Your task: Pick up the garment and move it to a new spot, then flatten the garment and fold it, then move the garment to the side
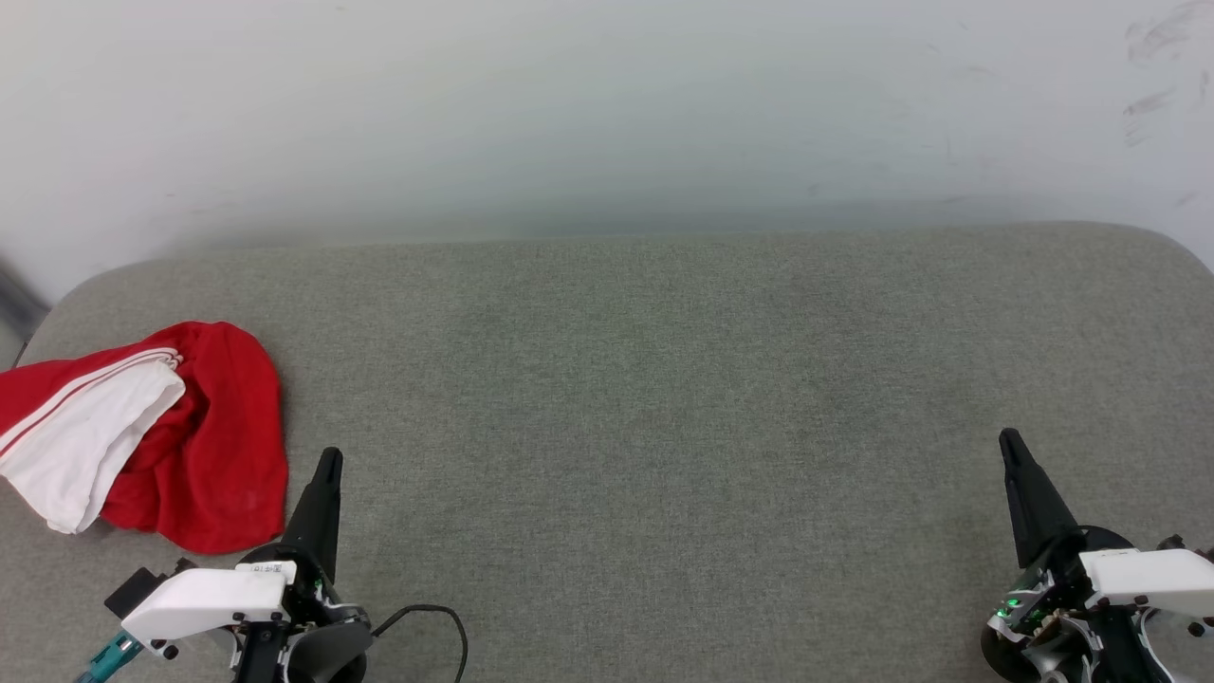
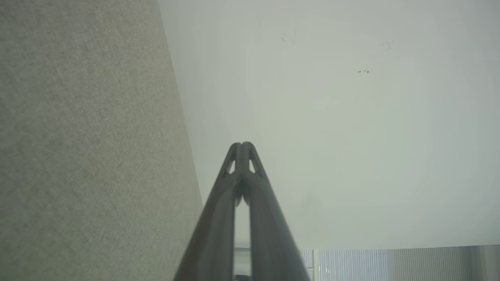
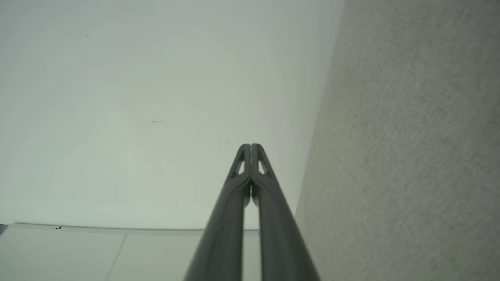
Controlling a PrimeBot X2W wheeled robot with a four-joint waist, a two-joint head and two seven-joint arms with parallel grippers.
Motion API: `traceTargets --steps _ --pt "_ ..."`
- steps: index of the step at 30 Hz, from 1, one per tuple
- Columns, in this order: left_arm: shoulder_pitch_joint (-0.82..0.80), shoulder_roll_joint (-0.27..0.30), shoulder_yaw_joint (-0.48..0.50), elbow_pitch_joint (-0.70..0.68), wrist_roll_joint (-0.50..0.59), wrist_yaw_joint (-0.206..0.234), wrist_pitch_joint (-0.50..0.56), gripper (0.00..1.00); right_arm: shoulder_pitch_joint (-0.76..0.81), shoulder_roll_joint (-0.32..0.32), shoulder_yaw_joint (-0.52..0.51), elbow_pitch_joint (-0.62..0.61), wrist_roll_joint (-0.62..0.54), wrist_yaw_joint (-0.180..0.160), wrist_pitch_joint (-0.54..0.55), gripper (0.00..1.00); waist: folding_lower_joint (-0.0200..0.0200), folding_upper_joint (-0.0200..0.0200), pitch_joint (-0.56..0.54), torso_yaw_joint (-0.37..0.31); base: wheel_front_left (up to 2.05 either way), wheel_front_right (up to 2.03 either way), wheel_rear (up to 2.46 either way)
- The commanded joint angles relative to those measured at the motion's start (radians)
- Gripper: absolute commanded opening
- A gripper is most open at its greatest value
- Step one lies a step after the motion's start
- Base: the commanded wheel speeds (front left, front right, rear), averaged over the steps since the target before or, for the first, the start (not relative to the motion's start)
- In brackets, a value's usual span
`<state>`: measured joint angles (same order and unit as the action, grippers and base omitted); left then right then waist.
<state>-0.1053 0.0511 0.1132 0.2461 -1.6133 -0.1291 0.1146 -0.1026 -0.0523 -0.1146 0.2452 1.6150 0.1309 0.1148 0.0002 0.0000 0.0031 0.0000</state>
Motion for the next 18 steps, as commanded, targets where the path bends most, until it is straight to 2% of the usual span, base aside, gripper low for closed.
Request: traceTargets --steps 1,18 --pt "-0.007 -0.001 0.003 0.000 0.002 -0.003 0.002 0.00 -0.011 0.003 0.000 0.001 -0.005 0.000 0.000 0.00 -0.0002 0.0000 0.000 0.000 0.00 0.00 0.00" --pt "-0.007 -0.001 0.002 0.000 0.001 -0.003 0.002 0.00 -0.011 0.003 0.000 0.001 -0.005 0.000 0.000 0.00 -0.0002 0.0000 0.000 0.000 0.00 0.00 0.00"
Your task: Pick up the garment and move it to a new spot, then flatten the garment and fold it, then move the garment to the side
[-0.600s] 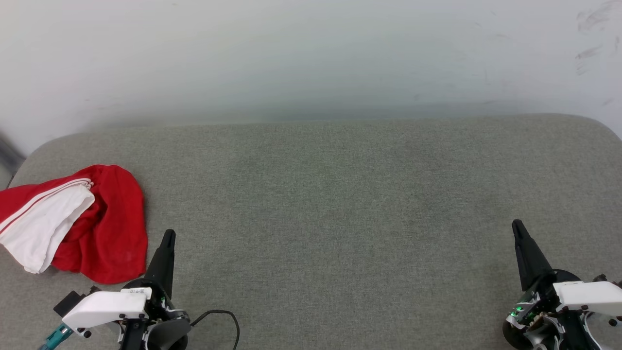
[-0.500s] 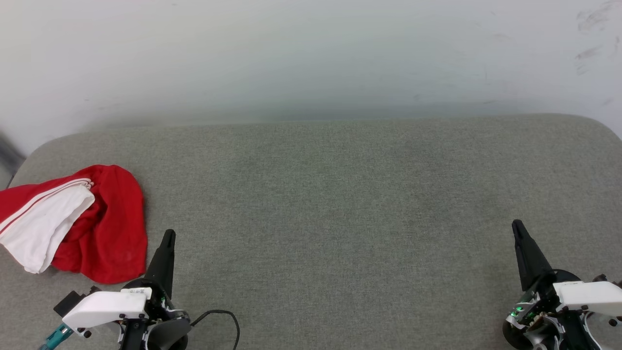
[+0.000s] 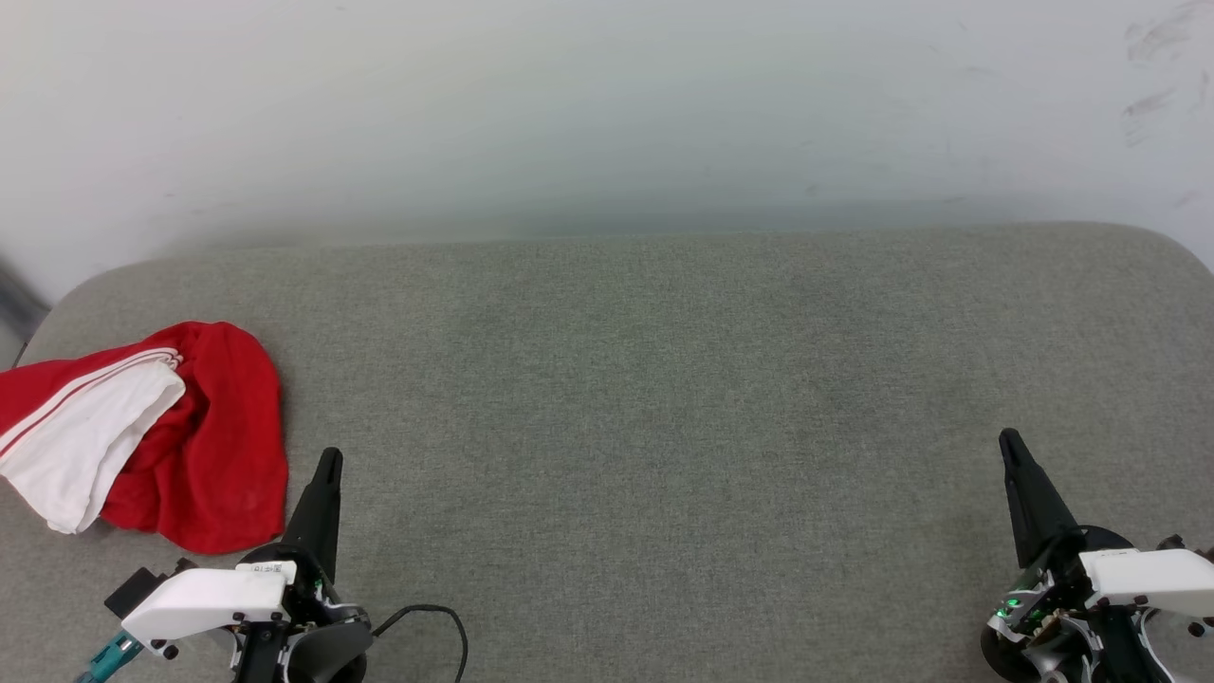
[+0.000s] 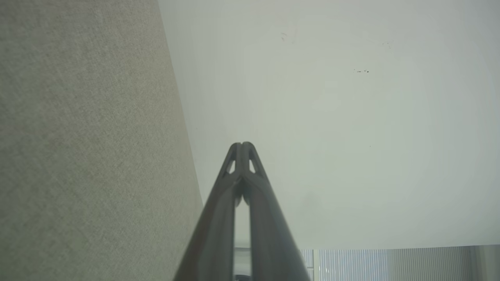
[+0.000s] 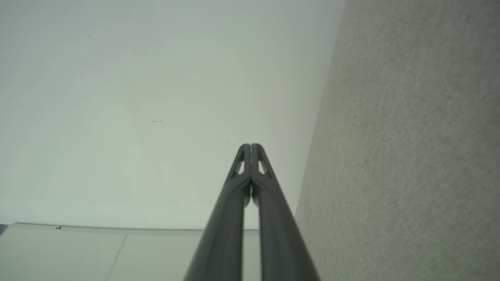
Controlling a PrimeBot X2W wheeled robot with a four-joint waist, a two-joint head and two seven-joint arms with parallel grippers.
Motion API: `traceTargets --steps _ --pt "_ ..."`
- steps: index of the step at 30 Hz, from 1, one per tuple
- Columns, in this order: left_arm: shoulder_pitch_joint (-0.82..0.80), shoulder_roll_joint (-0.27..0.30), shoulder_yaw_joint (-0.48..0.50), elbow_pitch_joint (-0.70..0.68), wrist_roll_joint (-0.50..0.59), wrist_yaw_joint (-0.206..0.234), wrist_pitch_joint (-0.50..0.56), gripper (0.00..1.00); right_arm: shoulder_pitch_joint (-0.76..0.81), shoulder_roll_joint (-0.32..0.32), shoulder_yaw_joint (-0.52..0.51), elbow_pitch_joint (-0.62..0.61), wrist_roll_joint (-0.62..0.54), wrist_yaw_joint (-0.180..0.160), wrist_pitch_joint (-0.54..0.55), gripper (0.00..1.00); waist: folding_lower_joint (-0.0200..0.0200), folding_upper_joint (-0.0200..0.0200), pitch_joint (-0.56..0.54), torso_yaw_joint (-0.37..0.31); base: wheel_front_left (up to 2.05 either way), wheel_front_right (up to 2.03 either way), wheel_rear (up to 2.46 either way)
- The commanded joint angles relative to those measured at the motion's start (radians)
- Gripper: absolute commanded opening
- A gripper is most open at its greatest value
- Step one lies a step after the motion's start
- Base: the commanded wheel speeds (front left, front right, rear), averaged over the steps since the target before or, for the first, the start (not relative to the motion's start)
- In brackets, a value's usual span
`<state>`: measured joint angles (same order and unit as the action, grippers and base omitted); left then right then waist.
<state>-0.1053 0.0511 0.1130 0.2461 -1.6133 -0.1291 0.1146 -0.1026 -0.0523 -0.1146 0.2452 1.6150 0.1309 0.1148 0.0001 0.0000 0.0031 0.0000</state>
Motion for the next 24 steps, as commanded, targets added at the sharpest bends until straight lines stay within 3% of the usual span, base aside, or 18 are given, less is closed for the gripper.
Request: traceTargets --steps 1,17,18,24 --pt "-0.007 -0.001 0.002 0.000 0.001 -0.003 0.002 0.00 -0.011 0.003 0.000 0.001 -0.005 0.000 0.000 0.00 -0.0001 0.0000 0.000 0.000 0.00 0.00 0.00" --pt "-0.007 -0.001 0.002 0.000 0.001 -0.003 0.002 0.00 -0.011 0.003 0.000 0.001 -0.005 0.000 0.000 0.00 -0.0001 0.0000 0.000 0.000 0.00 0.00 0.00" --pt "0.000 0.000 0.000 0.000 0.000 0.000 0.000 1.00 0.000 0.000 0.000 0.000 0.000 0.000 0.000 1.00 0.0000 0.0000 0.000 0.000 0.00 0.00 0.00" --pt "0.030 -0.003 -0.009 0.024 0.008 0.001 -0.013 1.00 0.030 0.001 0.013 0.024 -0.009 0.000 -0.012 1.00 0.0000 0.0000 0.001 0.000 0.00 0.00 0.00"
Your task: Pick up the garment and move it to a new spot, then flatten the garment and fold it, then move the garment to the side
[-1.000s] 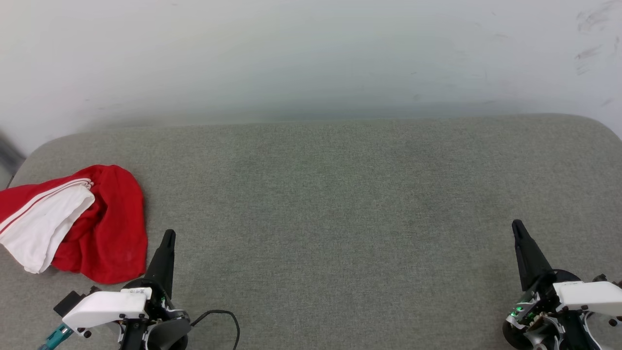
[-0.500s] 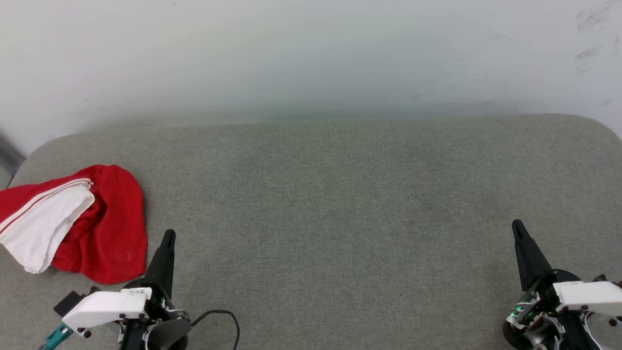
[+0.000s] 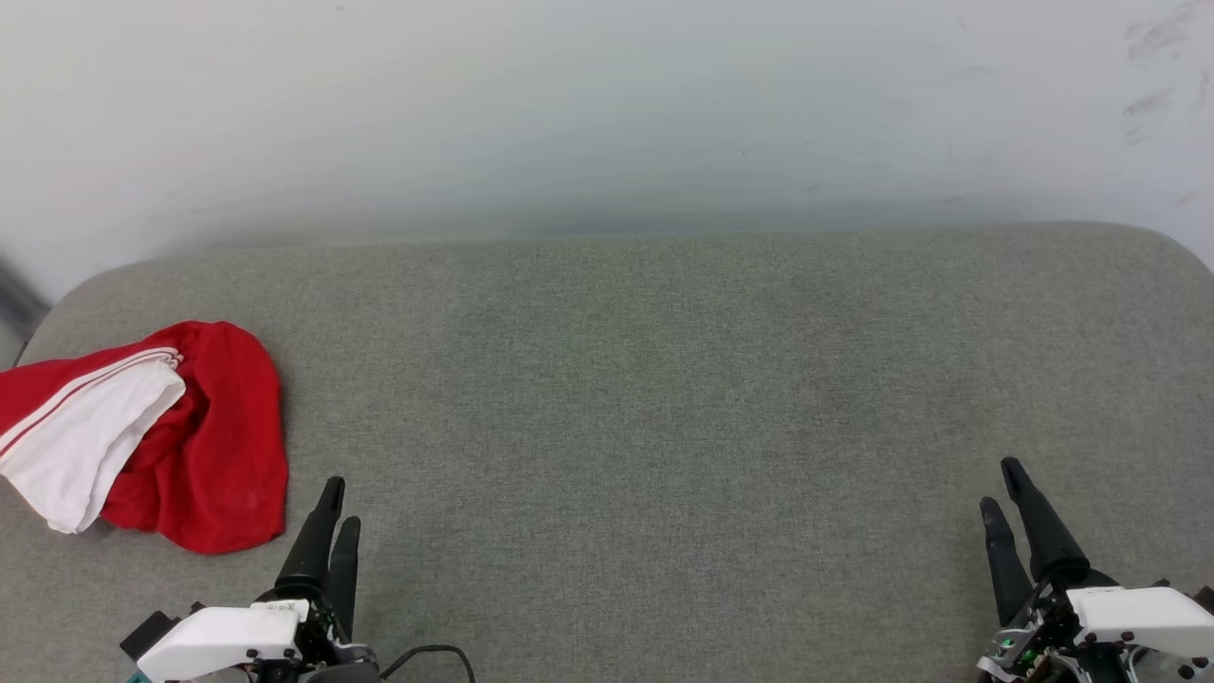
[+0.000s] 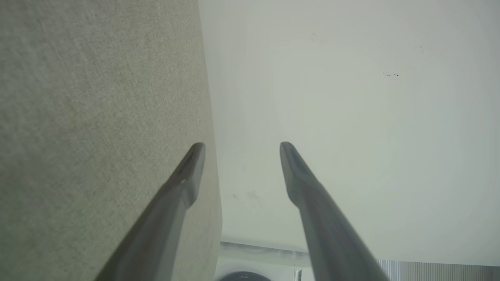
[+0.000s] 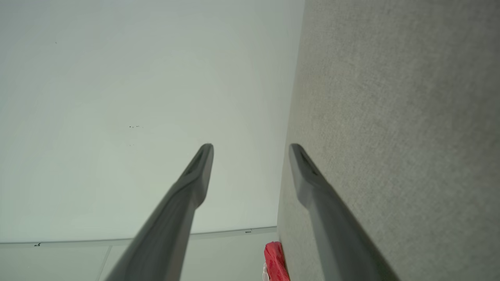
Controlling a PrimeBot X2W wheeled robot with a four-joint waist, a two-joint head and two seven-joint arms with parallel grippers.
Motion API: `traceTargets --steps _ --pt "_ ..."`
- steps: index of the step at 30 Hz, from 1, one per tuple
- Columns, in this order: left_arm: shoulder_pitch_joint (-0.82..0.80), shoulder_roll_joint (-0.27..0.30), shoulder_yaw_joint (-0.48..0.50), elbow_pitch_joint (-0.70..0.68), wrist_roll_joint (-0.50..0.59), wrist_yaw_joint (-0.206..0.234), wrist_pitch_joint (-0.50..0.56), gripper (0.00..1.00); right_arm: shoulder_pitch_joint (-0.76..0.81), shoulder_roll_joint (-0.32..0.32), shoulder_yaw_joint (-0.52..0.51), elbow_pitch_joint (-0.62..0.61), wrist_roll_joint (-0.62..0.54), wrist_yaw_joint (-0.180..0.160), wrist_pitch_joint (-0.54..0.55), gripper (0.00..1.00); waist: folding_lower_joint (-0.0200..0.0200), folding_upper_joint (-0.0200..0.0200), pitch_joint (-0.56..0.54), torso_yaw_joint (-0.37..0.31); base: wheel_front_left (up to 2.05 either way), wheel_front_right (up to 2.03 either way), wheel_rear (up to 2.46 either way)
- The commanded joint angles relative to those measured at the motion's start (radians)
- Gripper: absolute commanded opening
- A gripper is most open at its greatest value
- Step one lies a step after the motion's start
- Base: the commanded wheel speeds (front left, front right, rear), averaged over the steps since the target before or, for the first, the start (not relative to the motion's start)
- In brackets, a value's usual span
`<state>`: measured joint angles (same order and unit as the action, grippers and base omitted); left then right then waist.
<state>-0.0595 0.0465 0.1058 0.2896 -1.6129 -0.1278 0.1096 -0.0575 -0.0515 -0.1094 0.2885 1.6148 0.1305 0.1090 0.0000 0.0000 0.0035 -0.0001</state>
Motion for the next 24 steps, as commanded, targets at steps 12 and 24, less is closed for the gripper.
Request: traceTargets --steps 12,24 --pt "0.009 0.002 0.002 -0.050 0.067 -0.001 -0.063 1.00 -0.011 0.000 0.040 -0.033 -0.098 0.000 -0.061 1.00 0.0000 0.0000 0.001 -0.001 0.00 0.00 0.00" --pt "0.016 0.003 0.090 -0.077 0.225 -0.002 -0.115 1.00 -0.018 0.000 0.019 -0.055 -0.343 0.000 -0.114 1.00 0.0000 0.0000 0.003 -0.002 0.00 0.00 0.00"
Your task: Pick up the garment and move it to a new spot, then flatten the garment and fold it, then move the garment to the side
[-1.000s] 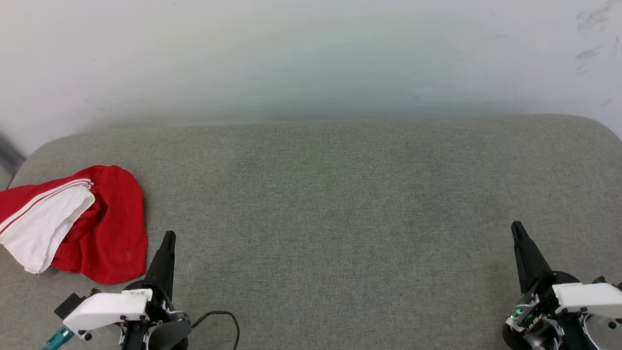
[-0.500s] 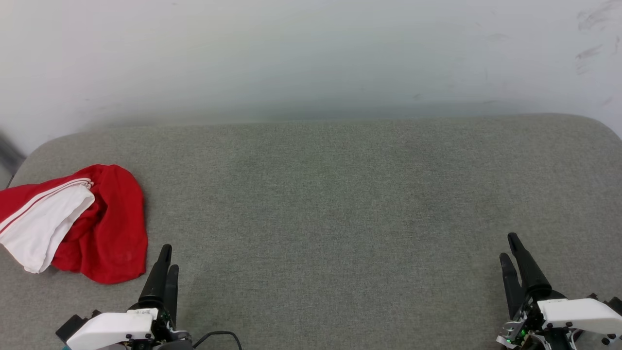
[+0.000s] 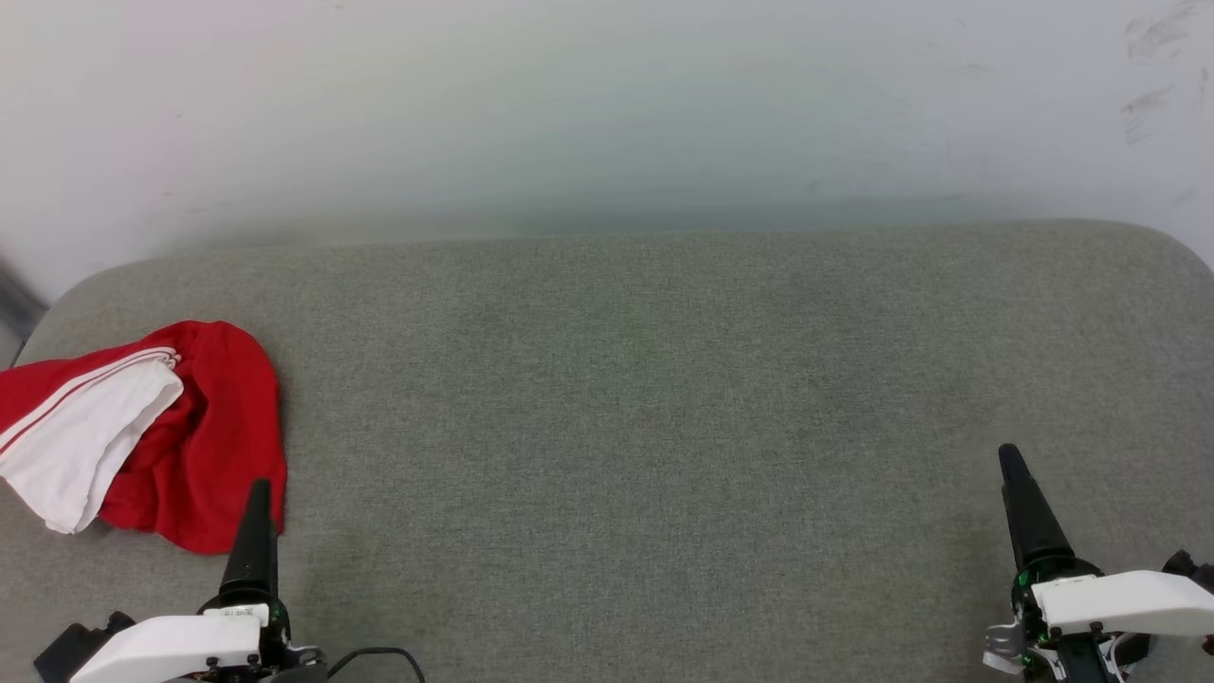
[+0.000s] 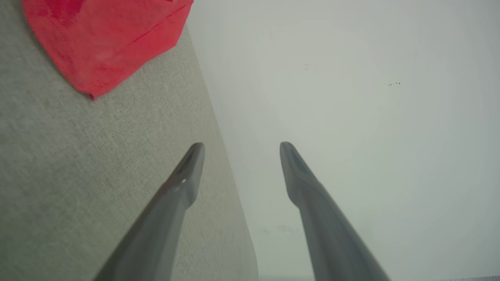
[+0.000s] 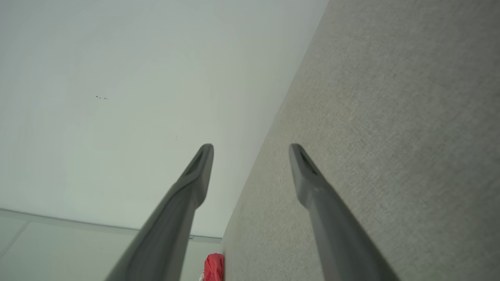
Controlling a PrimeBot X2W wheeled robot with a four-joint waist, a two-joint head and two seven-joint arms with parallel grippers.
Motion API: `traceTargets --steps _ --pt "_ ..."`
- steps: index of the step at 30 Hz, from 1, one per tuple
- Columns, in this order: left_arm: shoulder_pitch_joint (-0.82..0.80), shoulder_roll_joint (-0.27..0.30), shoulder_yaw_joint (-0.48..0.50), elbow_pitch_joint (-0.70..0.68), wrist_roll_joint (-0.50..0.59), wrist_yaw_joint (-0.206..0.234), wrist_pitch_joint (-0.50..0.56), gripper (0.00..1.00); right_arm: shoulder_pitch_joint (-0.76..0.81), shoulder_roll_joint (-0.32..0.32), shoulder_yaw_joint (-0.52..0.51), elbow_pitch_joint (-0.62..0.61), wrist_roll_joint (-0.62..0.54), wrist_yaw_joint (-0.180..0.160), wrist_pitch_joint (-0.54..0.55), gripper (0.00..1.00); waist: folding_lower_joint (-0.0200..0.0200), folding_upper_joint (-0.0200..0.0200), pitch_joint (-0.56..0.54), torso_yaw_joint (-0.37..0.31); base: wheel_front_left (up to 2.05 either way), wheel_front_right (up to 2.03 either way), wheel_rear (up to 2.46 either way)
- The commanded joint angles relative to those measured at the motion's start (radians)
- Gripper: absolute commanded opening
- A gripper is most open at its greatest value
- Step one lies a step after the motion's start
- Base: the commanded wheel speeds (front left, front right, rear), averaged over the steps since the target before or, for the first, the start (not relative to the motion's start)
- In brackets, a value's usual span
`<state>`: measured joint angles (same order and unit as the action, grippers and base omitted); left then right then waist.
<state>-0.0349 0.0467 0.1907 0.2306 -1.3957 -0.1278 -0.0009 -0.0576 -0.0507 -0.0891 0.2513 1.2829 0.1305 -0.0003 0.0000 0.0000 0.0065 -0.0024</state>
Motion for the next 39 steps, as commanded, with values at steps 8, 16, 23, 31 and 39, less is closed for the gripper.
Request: traceTargets --steps 8,16,23,31,39 --pt "-0.026 0.003 0.079 -0.074 0.152 0.017 -0.035 1.00 -0.030 -0.001 0.003 -0.087 -0.206 0.000 -0.036 1.00 0.0000 0.0000 0.003 0.001 0.00 0.00 0.00" --pt "-0.013 0.003 0.055 -0.203 0.308 0.081 -0.064 1.00 -0.033 0.000 0.022 -0.163 -0.431 0.000 -0.065 1.00 0.0000 0.0000 0.006 0.002 0.00 0.00 0.00" --pt "0.018 0.003 -0.012 -0.295 0.472 0.098 -0.087 1.00 -0.029 0.000 0.072 -0.244 -0.647 0.000 -0.088 1.00 0.0000 0.0000 0.008 0.002 0.00 0.00 0.00" --pt "0.038 0.003 -0.120 -0.360 0.727 0.144 -0.112 1.00 -0.019 0.000 0.103 -0.273 -0.814 0.000 -0.112 1.00 0.0000 0.0000 0.010 0.001 0.00 0.00 0.00" --pt "0.055 0.047 -0.253 -0.363 0.905 0.213 -0.135 1.00 -0.008 0.000 0.119 -0.274 -0.942 0.000 -0.136 1.00 0.0000 0.0000 0.013 -0.001 0.00 0.00 0.00"
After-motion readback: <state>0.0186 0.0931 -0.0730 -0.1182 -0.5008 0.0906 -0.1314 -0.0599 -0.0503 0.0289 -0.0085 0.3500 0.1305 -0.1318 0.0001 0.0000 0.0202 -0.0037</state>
